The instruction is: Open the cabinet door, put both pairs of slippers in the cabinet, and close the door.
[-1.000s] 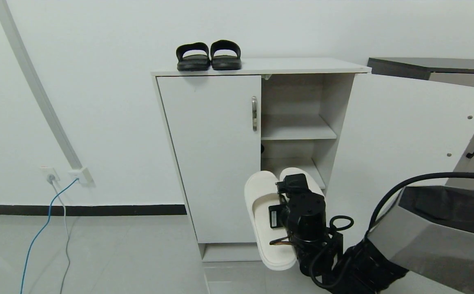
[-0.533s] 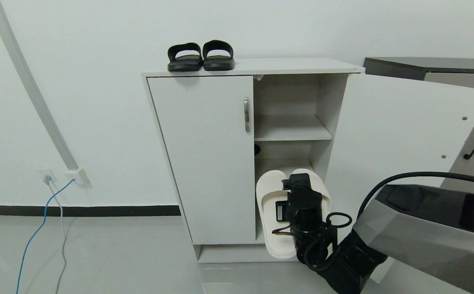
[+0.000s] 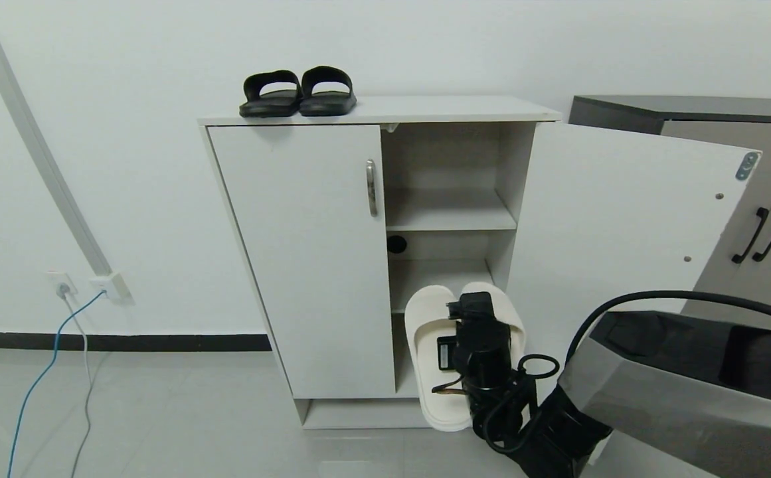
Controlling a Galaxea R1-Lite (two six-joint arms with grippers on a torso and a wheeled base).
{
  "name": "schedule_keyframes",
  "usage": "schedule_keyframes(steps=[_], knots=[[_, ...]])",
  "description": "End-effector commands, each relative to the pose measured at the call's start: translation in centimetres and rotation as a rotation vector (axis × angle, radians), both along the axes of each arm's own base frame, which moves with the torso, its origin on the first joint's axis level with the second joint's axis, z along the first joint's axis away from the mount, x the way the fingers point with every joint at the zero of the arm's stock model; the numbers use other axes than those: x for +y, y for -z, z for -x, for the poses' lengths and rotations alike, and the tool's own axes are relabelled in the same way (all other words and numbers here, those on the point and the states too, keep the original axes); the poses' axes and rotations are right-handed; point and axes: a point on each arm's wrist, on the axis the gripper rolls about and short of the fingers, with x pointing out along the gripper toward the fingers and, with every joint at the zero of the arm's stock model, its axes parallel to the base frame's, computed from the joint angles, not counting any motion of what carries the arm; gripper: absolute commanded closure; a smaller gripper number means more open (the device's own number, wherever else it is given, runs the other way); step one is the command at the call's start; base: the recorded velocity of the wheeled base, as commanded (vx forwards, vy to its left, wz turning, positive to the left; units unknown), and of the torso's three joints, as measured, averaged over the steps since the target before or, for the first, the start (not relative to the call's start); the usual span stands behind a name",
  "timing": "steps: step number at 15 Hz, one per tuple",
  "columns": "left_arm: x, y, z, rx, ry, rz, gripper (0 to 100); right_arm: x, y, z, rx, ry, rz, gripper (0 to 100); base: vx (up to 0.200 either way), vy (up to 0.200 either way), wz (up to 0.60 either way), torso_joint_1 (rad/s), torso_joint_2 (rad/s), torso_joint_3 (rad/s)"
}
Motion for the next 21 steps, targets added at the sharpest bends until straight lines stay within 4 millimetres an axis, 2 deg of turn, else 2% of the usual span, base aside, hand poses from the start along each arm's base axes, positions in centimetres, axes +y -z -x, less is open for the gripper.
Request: schedule_keyframes(steps=[1,4,11,21], knots=[[0.0,0.0,0.0,0.003,0.000,0.000,100,0.2,0.8,-0.1,0.013,-0.008,0.006,100,0.000,0.000,0.00,0.000,0.00,0.000],[0.0,0.0,0.0,0.003,0.000,0.000,100,0.3,0.9,-0.1,0.021,-0.033,-0.032,100,0.000,0.000,0.00,0.000,0.00,0.000],[0.0,0.0,0.0,0.001,0.000,0.000,100,0.6,2.3,-0.5,0.036,-0.036,-0.021,100,0.000,0.000,0.00,0.000,0.00,0.000],[0.0,0.0,0.0,0.001,0.000,0.000,100,0.7,3.1,-0.6,0.046,-0.034,-0.011,100,0.000,0.000,0.00,0.000,0.00,0.000]])
